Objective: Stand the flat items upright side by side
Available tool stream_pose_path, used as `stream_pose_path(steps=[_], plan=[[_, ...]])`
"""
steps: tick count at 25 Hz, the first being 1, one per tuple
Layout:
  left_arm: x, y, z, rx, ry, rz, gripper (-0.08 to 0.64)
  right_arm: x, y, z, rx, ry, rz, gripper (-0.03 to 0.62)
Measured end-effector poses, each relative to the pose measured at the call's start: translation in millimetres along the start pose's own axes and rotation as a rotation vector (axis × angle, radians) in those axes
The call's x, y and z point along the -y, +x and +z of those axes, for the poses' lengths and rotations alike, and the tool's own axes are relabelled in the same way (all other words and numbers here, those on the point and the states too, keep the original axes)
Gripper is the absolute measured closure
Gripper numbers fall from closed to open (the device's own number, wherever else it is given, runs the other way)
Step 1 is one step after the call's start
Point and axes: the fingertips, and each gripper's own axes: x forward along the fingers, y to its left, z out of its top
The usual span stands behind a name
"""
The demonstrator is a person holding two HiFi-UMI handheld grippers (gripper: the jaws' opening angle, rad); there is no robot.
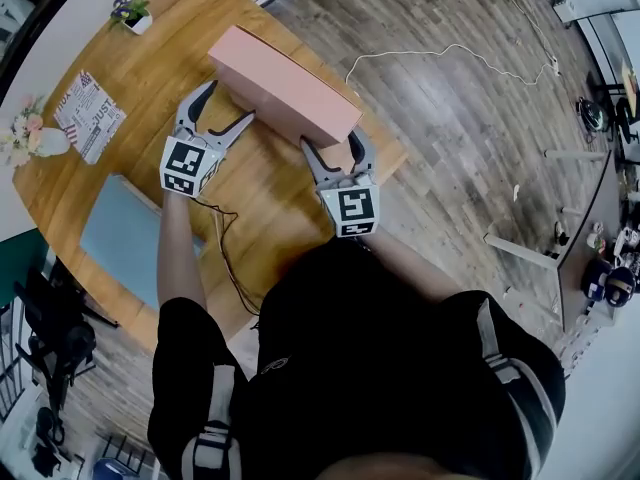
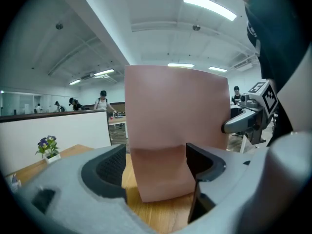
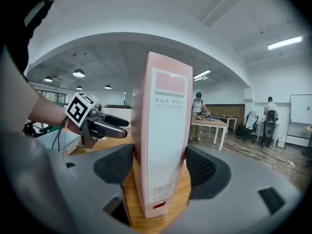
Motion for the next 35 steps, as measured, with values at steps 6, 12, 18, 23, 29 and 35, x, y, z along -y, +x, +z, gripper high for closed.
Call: stream_pose_path(steps=[6,12,18,23,29,35], plan=[[-10.5,-56.0,-38.7,-0.057,-0.152,0.246,0.17,-3.6,19.8,5.5,0.0,0.002,0.011,0.25],[6.4,-119.2,-60.3,-0.072,-0.301,0.432,0.202,-7.8,41.7,11.9,-0.002,0.004,0.014,0.249],[24.8,-163.8,-62.0,-0.024,-0.413,0.577,0.204,-15.4,65.2,16.1,0.003,-0.002,0.017,0.25],[33.2,-185.9,-64.1,-0.014,-0.446,0.651,0.204,-25.1,85.1,20.6,-0.014,0.003,0.034,0.25],[44.4,-204.7,-75.5,-0.032,-0.491,0.716,0.204,-29.8,97.7,22.4,-0.031,-0.001,0.052,0.249],[52.1,-226.9,-89.4,-0.042,-0.552,0.773,0.204,-36.0,96.8,18.1,-0.072,0.015,0.116,0.204]])
